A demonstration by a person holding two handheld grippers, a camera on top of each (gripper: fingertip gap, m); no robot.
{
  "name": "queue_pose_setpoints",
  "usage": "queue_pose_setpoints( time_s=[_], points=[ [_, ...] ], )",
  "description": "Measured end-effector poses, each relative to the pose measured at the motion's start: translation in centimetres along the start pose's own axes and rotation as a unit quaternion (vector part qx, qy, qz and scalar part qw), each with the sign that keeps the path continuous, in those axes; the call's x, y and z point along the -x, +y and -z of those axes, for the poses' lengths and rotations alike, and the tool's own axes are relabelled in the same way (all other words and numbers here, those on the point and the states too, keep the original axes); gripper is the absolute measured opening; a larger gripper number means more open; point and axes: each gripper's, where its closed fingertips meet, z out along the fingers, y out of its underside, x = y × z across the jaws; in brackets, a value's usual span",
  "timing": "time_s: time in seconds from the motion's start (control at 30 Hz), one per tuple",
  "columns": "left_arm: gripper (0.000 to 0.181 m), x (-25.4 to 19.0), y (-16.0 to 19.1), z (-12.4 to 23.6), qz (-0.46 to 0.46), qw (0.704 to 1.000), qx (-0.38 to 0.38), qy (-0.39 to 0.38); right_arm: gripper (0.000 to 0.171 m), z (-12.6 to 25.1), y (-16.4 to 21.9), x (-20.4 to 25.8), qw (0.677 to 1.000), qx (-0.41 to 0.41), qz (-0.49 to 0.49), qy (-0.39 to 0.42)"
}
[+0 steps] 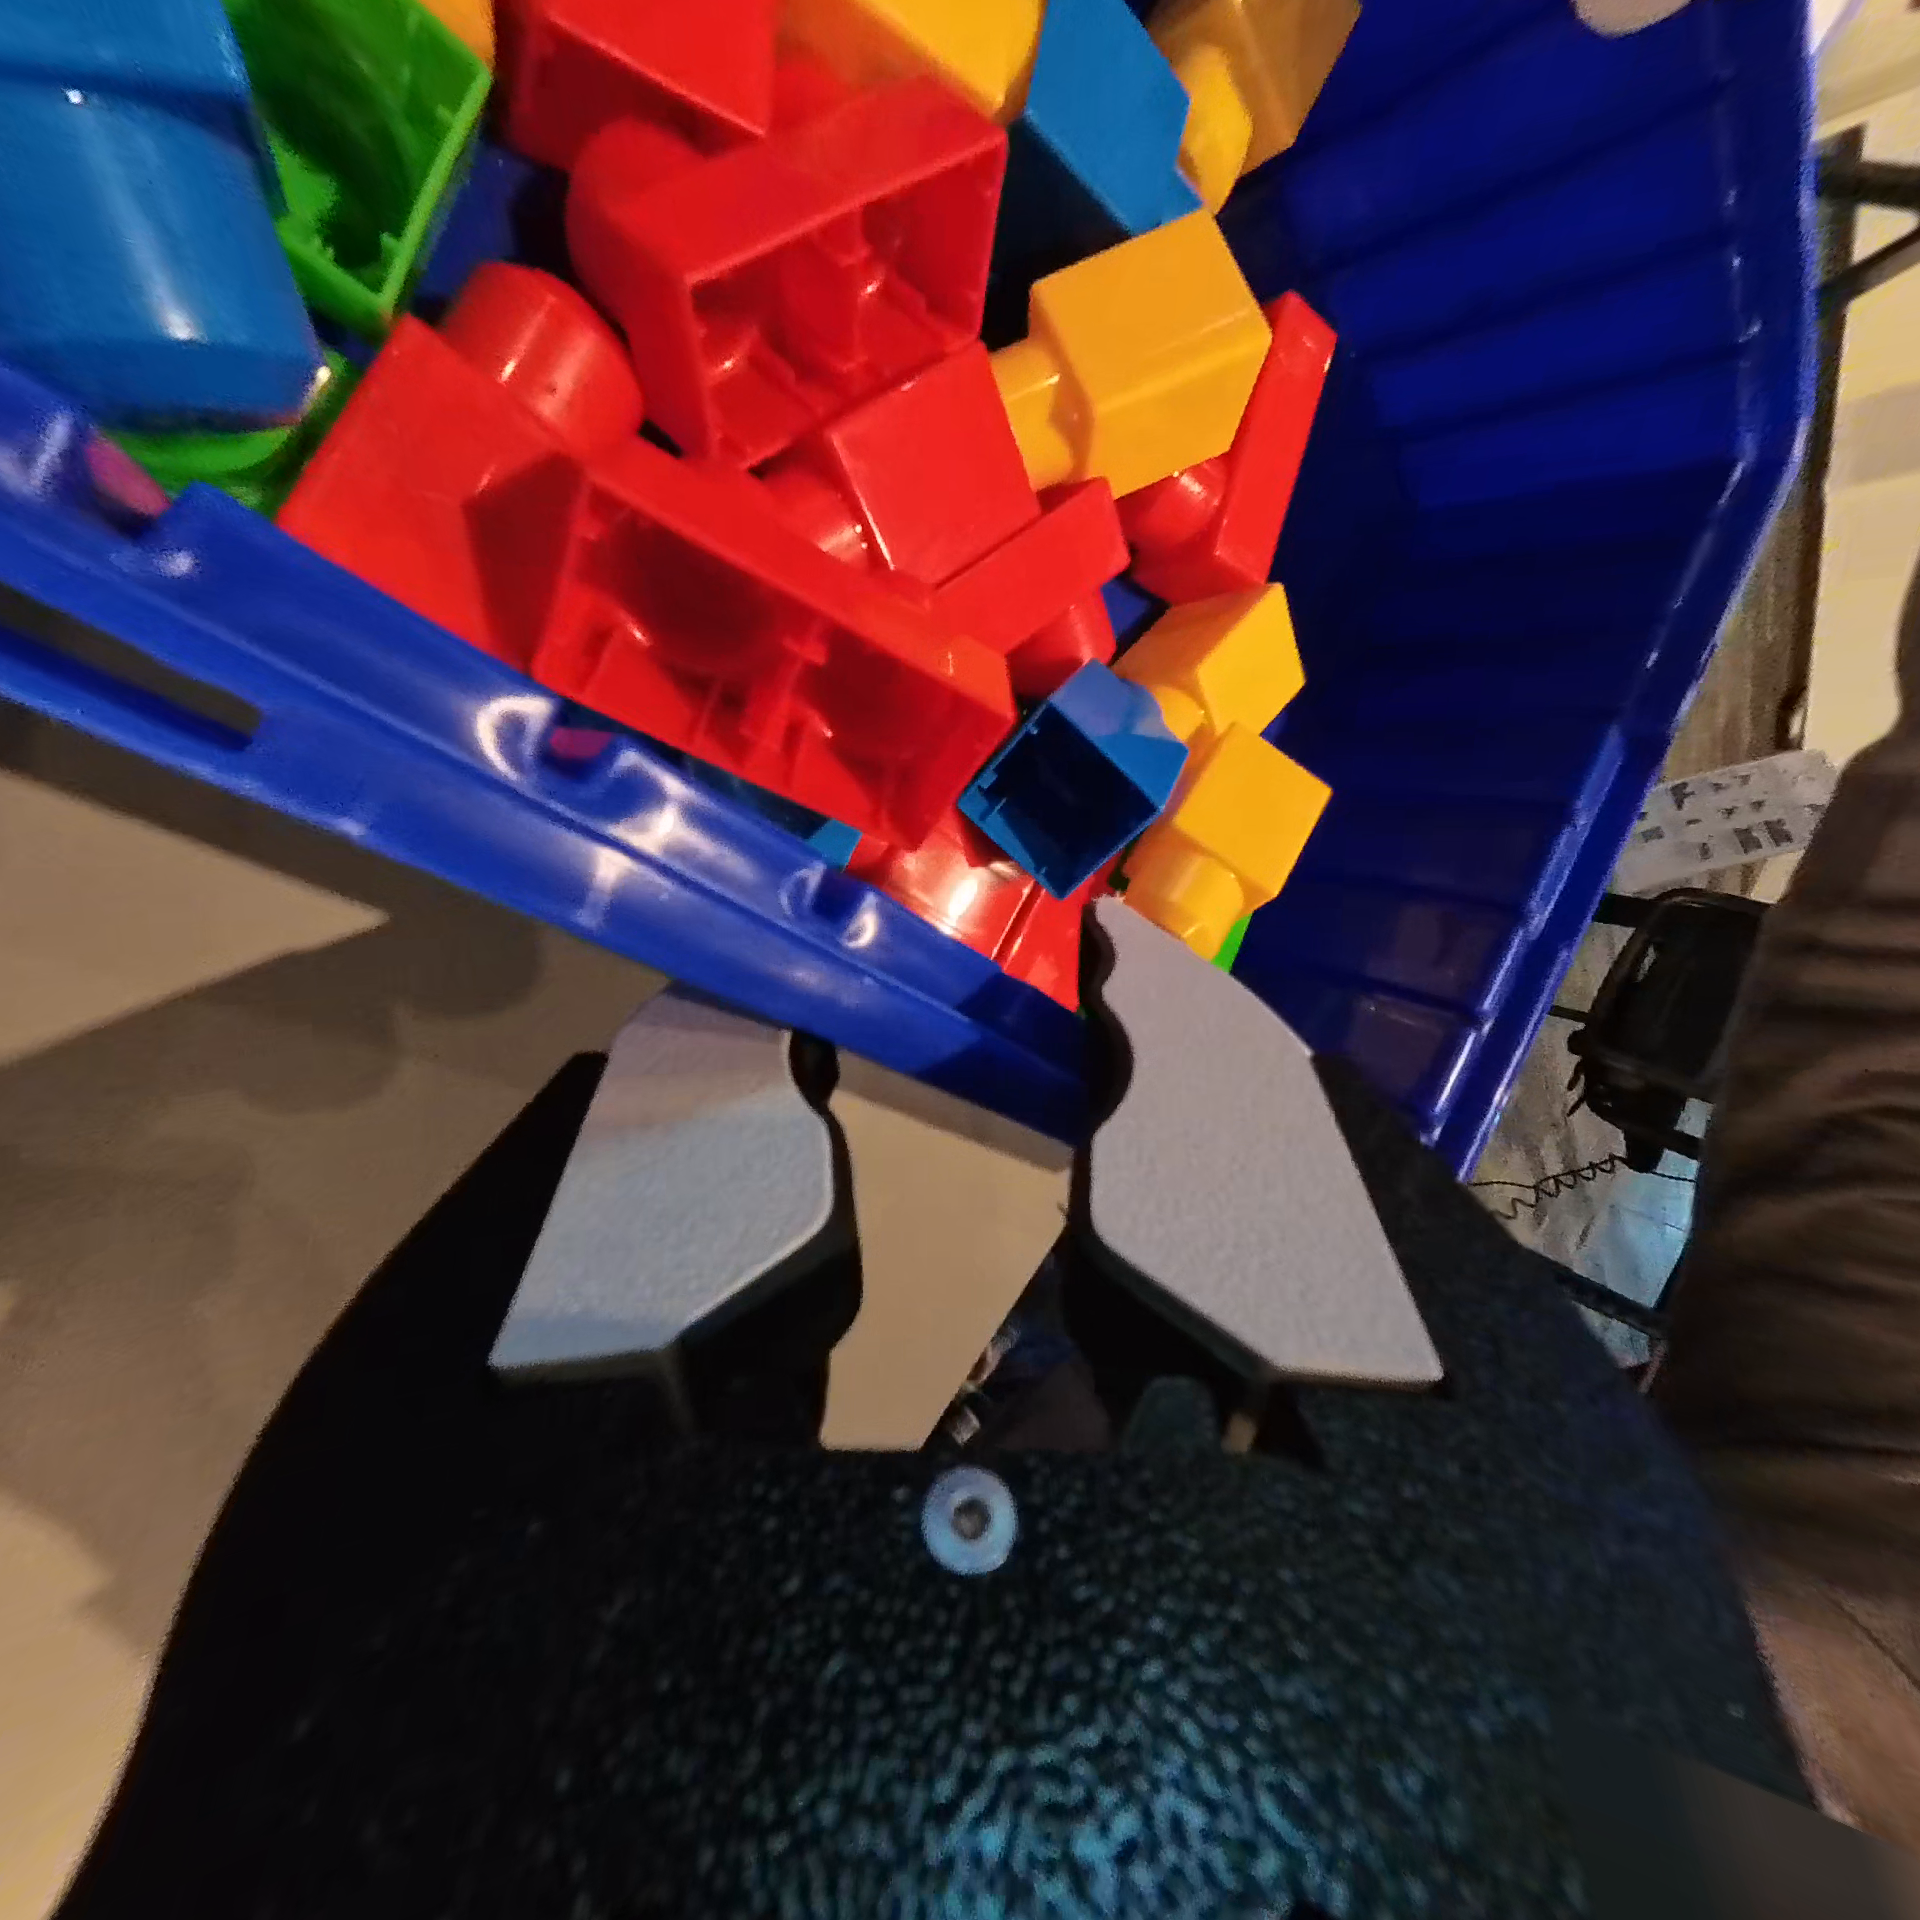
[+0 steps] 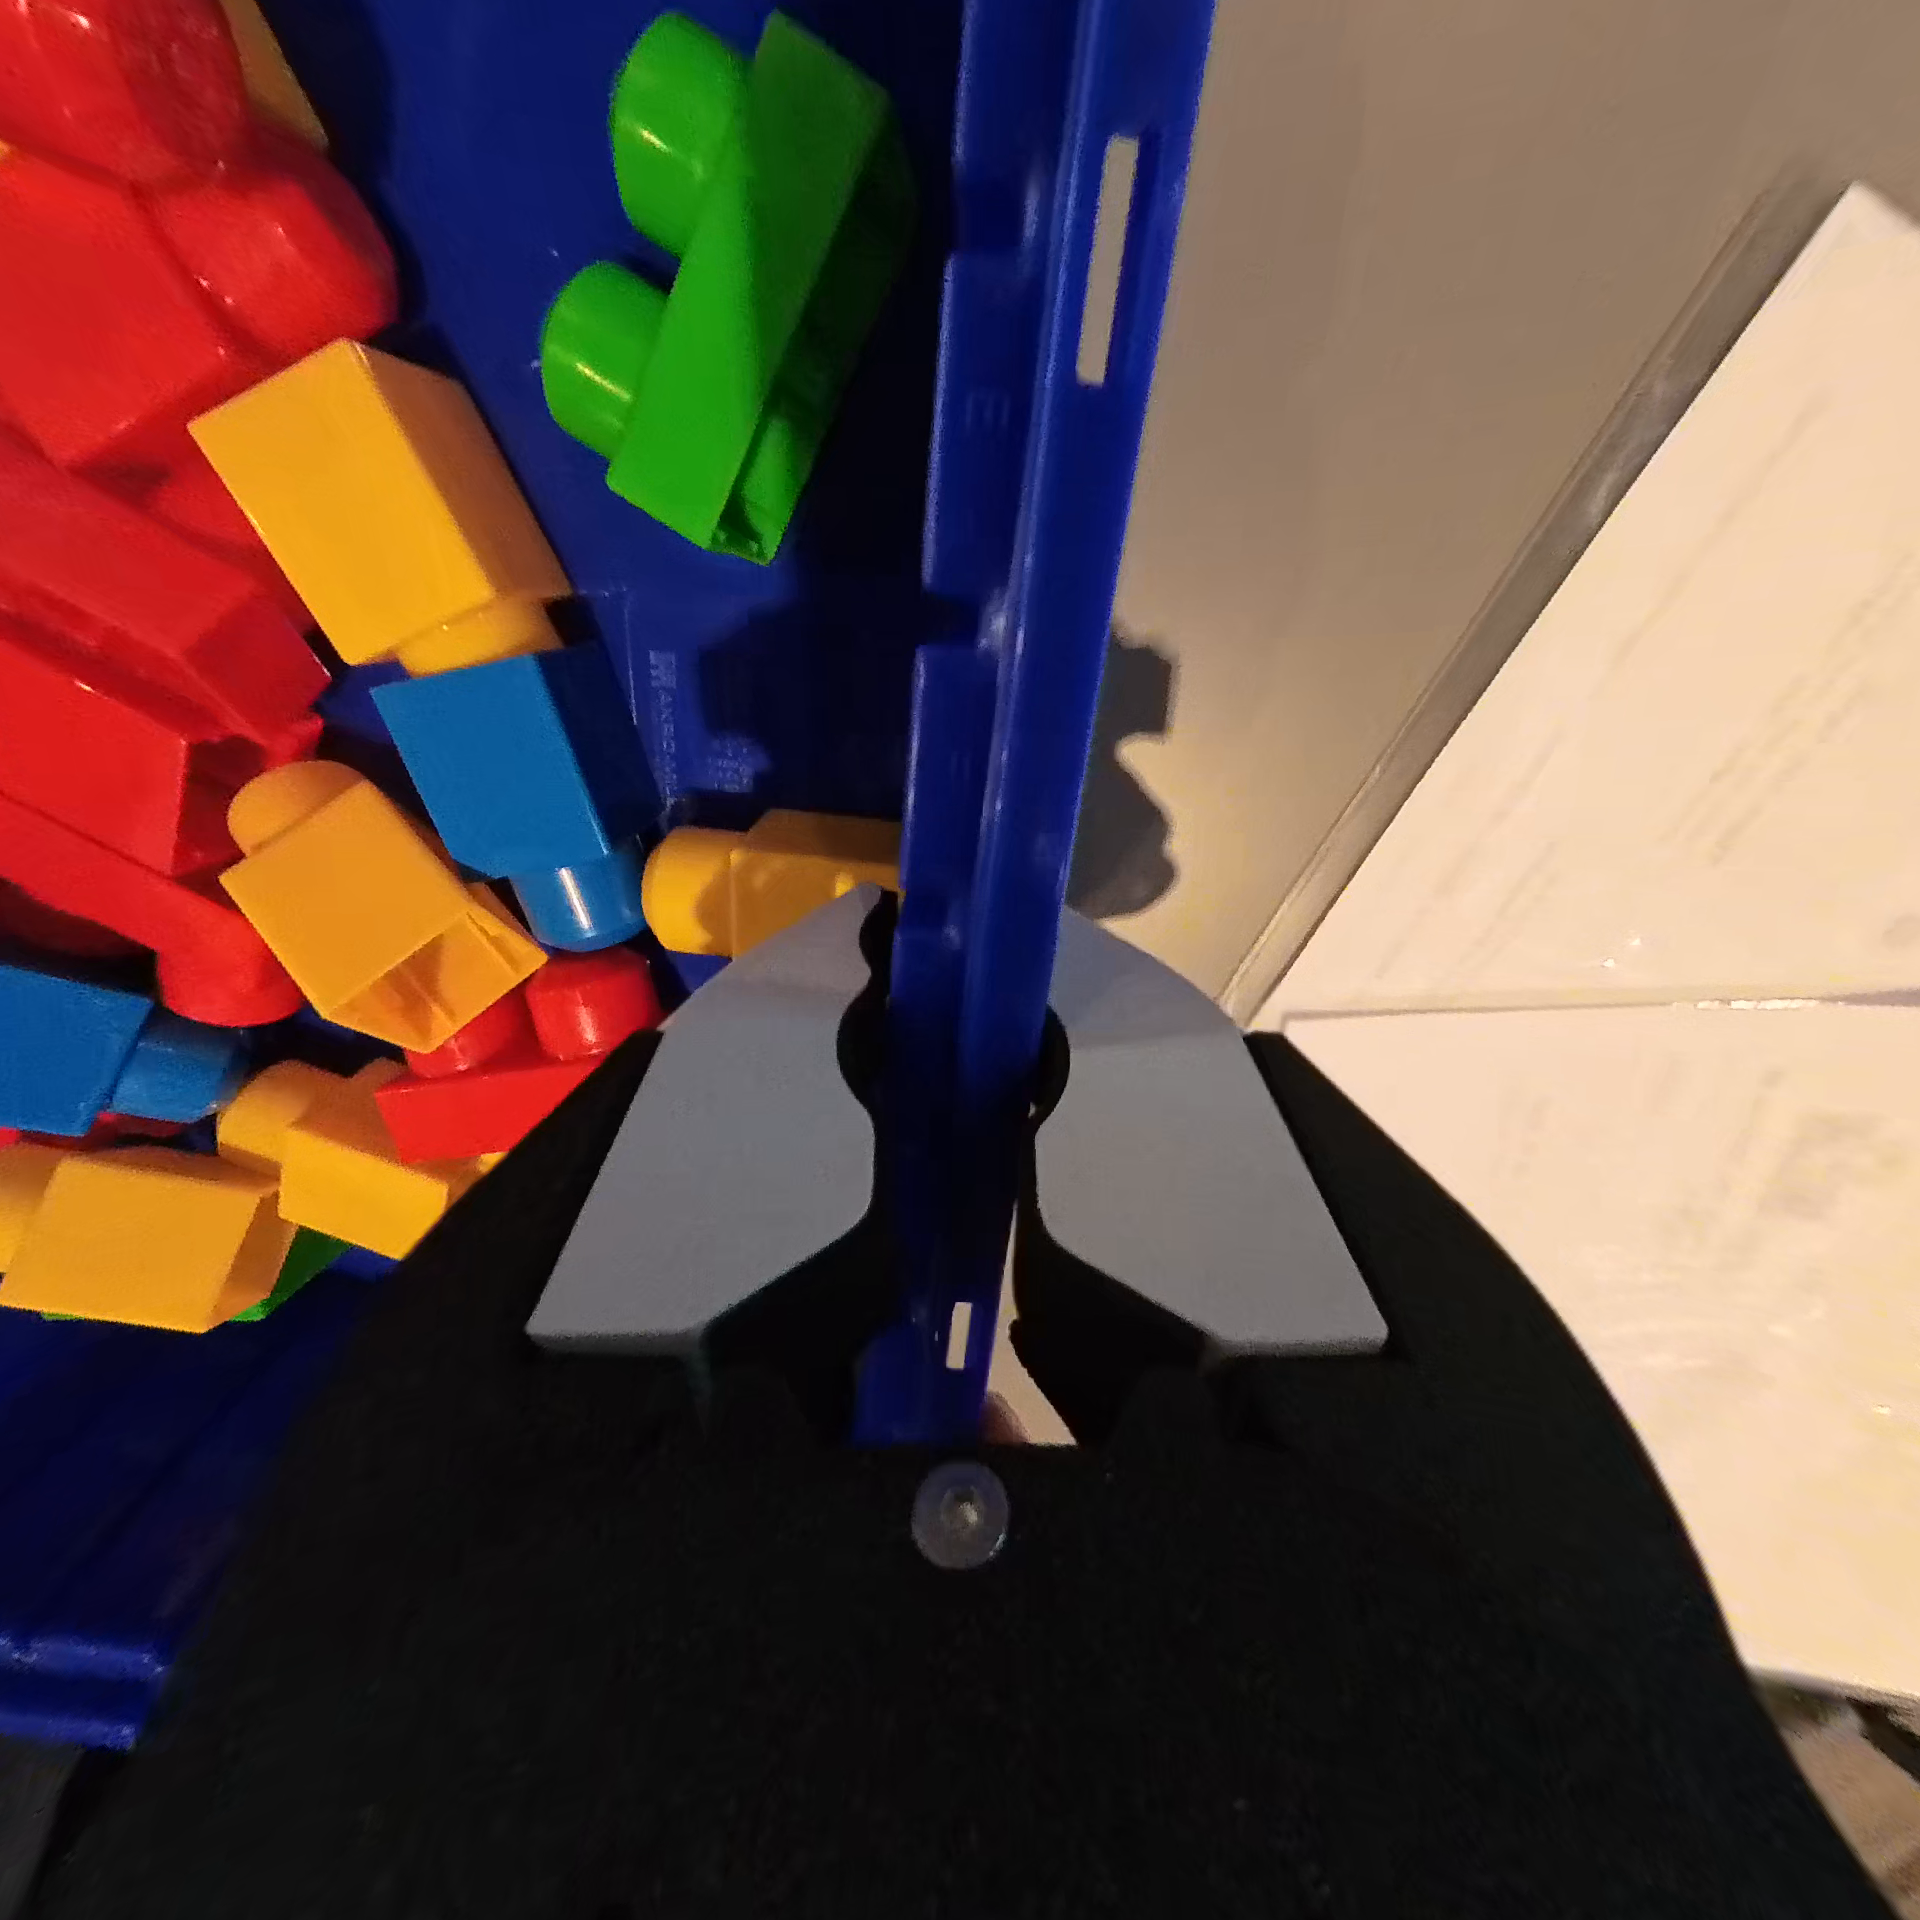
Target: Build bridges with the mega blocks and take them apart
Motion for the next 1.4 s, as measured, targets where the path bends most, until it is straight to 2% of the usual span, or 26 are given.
queue_pose_setpoints(
  time_s=[0.1, 0.17, 0.27, 0.43, 0.6, 0.77, 0.9, 1.03, 1.23, 1.4],
  points=[
    [0.039, -0.1, 0.2, 0.3, -0.009, 1.000, -0.013, 0.009, 0.020, 0.3, 1.0, 0.3, 1.000, 0.008, -0.027, -0.003],
    [0.038, -0.1, 0.2, 0.3, -0.013, 1.000, -0.020, 0.016, 0.019, 1.0, 0.9, 0.5, 0.999, -0.017, -0.041, -0.002],
    [0.037, -0.1, 0.0, 0.3, -0.012, 0.998, -0.043, 0.039, 0.018, 3.3, 0.4, 0.8, 0.997, -0.061, -0.047, 0.005],
    [0.036, -1.8, -0.9, 1.8, -0.034, 0.995, -0.073, 0.060, 0.017, 7.9, 0.5, 0.9, 0.995, -0.087, -0.044, 0.038],
    [0.036, -4.2, -2.5, 6.4, -0.072, 0.990, -0.106, 0.056, 0.017, 14.4, -1.3, 1.9, 0.986, -0.155, -0.040, 0.054],
    [0.035, -3.8, -3.3, 14.4, -0.100, 0.982, -0.158, 0.014, 0.017, 20.4, -6.1, 6.5, 0.971, -0.229, -0.007, 0.063],
    [0.034, -0.5, -1.5, 22.9, -0.092, 0.973, -0.205, -0.049, 0.017, 23.3, -12.5, 14.1, 0.956, -0.287, 0.038, 0.040],
    [0.033, 4.8, 3.3, 32.6, -0.046, 0.961, -0.244, -0.123, 0.017, 24.2, -19.6, 25.3, 0.940, -0.327, 0.095, -0.008],
    [0.031, 13.5, 15.1, 45.3, 0.067, 0.938, -0.270, -0.207, 0.017, 21.8, -27.6, 45.5, 0.924, -0.317, 0.184, -0.105],
    [0.030, 20.3, 26.6, 51.5, 0.167, 0.916, -0.277, -0.238, 0.017, 17.3, -30.4, 61.4, 0.914, -0.275, 0.247, -0.166]
  ],
)
